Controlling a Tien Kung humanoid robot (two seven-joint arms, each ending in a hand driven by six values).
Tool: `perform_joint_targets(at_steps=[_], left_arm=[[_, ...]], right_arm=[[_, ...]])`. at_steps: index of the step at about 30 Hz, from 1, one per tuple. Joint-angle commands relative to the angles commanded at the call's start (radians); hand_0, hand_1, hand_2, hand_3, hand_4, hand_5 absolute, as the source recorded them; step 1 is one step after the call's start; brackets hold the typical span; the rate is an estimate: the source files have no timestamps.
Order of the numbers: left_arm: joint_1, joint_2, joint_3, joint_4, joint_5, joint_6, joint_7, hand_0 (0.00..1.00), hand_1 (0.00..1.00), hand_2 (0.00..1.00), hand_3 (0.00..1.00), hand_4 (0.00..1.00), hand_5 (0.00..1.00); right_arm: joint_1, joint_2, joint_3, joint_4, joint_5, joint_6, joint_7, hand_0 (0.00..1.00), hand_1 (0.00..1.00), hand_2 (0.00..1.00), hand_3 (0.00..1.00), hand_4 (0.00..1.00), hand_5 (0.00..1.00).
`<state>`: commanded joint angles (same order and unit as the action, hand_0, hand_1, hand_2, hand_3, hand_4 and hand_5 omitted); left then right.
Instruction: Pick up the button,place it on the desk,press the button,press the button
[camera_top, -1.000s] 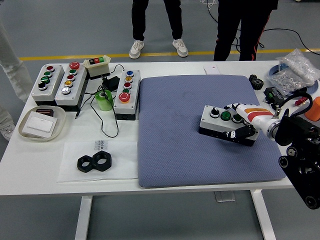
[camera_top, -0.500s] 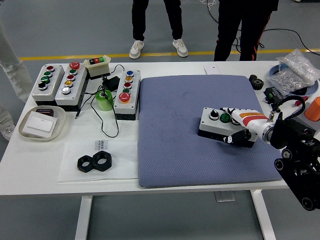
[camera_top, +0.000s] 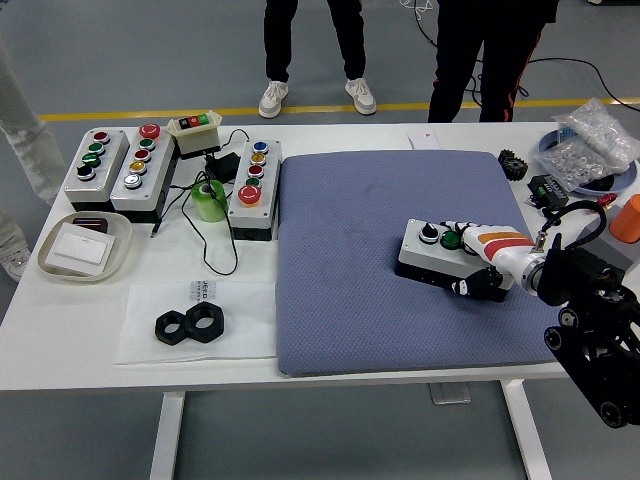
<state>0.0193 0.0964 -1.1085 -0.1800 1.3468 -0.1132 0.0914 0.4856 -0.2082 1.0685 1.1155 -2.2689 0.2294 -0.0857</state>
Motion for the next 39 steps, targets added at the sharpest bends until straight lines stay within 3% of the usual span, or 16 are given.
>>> perform_joint_targets(at_steps=[1,2,7,8,24,39], left_arm=[[0.0,0.0,0.0,0.0,0.001,0.0,0.0,0.742,0.912,0.985,0.946,0.611,0.998],[0.0,0.0,-0.001,0.0,0.002,0.0,0.0,0.741,0.912,0.985,0.947,0.611,0.998],[0.003,0.001,-0.002,0.0,0.003,0.0,0.001,0.741,0.912,0.985,0.947,0.611,0.998],[0.003,0.001,-0.002,0.0,0.002,0.0,0.001,0.742,0.912,0.984,0.946,0.61,0.998],[-0.003,0.001,-0.001,0.0,0.0,-0.001,0.0,0.741,0.912,0.984,0.946,0.611,0.998],[-0.008,0.003,0.002,0.0,-0.008,0.0,0.0,0.741,0.911,0.985,0.946,0.61,0.998]], right_arm=[[0.0,-0.001,-0.002,0.0,0.0,-0.003,-0.001,0.548,0.565,0.525,0.752,0.619,0.002],[0.0,-0.001,-0.003,0.001,0.0,-0.012,-0.003,0.411,0.414,0.421,0.652,0.536,0.002],[0.0,-0.004,-0.009,0.005,0.0,-0.037,-0.009,0.411,0.414,0.421,0.652,0.536,0.002],[0.001,-0.005,-0.01,0.006,0.0,-0.04,-0.009,0.367,0.371,0.378,0.568,0.444,0.002],[0.007,-0.025,-0.022,0.031,0.0,-0.047,-0.012,0.366,0.357,0.361,0.554,0.412,0.002],[0.004,-0.064,-0.089,0.1,0.0,-0.055,0.002,0.359,0.352,0.356,0.553,0.414,0.002]])
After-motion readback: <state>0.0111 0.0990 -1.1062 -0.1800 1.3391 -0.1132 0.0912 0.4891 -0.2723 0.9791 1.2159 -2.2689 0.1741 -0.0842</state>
